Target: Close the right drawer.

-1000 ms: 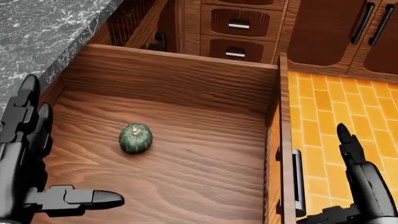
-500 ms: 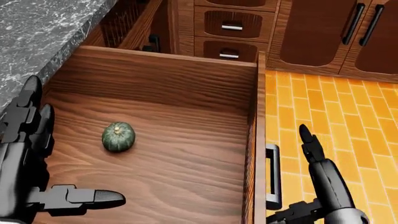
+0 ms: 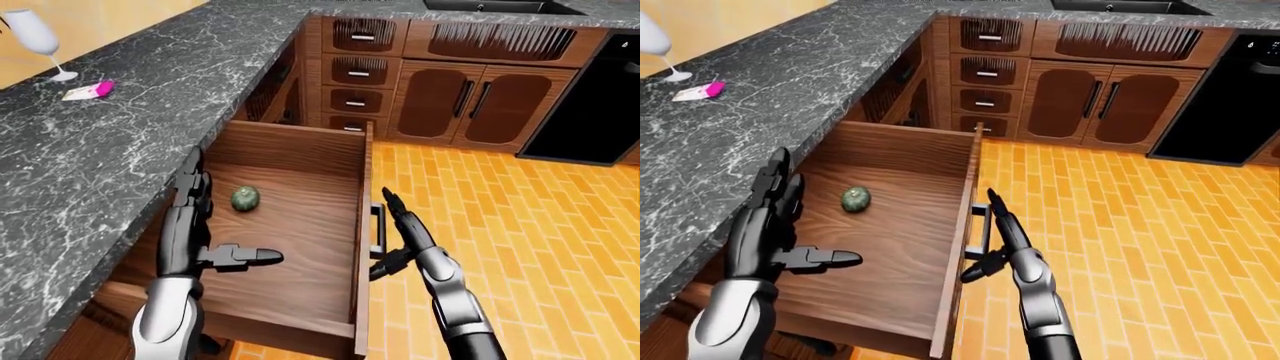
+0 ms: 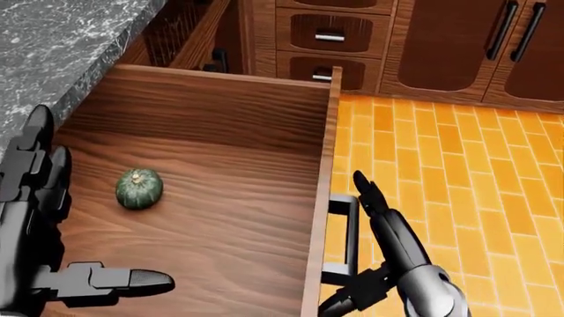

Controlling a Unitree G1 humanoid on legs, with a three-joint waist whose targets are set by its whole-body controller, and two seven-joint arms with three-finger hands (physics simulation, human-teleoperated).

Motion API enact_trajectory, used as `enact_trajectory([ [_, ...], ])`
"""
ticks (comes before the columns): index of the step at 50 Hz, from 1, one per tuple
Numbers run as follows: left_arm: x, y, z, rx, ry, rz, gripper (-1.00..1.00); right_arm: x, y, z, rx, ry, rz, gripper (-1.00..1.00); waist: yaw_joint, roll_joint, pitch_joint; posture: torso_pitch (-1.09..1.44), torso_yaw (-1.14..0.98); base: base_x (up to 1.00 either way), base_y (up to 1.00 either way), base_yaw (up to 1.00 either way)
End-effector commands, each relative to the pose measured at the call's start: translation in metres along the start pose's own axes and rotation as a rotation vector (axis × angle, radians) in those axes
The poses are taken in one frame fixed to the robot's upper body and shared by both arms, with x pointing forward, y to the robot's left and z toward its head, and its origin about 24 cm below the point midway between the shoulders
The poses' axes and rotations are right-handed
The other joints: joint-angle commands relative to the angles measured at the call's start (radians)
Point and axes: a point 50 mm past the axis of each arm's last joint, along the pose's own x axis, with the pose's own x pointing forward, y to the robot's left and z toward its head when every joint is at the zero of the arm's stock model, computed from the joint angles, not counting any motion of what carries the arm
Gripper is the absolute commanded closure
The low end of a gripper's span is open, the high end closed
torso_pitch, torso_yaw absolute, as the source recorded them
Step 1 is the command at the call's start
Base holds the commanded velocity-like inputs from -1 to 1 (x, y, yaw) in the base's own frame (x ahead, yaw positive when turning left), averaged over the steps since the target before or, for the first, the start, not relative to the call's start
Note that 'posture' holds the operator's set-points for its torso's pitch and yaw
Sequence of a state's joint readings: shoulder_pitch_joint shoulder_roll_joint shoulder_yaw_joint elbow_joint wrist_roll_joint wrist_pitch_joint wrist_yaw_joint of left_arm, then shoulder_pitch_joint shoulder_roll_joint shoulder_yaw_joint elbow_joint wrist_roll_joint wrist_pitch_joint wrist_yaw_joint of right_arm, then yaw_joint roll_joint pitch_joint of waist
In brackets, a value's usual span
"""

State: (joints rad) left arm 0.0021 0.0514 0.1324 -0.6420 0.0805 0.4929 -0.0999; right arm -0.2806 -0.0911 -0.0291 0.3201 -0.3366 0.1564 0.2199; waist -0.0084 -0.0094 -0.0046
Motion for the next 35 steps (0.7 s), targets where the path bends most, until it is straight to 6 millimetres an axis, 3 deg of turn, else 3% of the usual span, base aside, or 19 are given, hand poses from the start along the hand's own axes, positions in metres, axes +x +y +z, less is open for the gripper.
enact_trajectory([
  [1, 0.000, -0.001, 0.015, 0.008, -0.084, 0.000, -1.00, 0.005, 0.004, 0.018, -0.022, -0.079, 0.004, -1.00, 0.005, 0.003, -0.013, 0.00, 0.00, 0.00, 0.00, 0.00],
  [17, -0.002, -0.002, 0.018, 0.007, -0.093, -0.008, -1.00, 0.026, 0.025, 0.019, -0.028, -0.088, 0.081, -1.00, 0.005, 0.010, -0.017, 0.00, 0.00, 0.00, 0.00, 0.00],
  [25, -0.002, -0.002, 0.018, 0.001, -0.097, -0.009, -1.00, 0.033, 0.047, 0.016, -0.044, -0.089, 0.154, -1.00, 0.004, 0.011, -0.019, 0.00, 0.00, 0.00, 0.00, 0.00],
  [35, -0.003, 0.000, 0.018, 0.001, -0.095, -0.005, -1.00, 0.037, 0.047, 0.018, -0.037, -0.096, 0.156, -1.00, 0.004, 0.013, -0.019, 0.00, 0.00, 0.00, 0.00, 0.00],
])
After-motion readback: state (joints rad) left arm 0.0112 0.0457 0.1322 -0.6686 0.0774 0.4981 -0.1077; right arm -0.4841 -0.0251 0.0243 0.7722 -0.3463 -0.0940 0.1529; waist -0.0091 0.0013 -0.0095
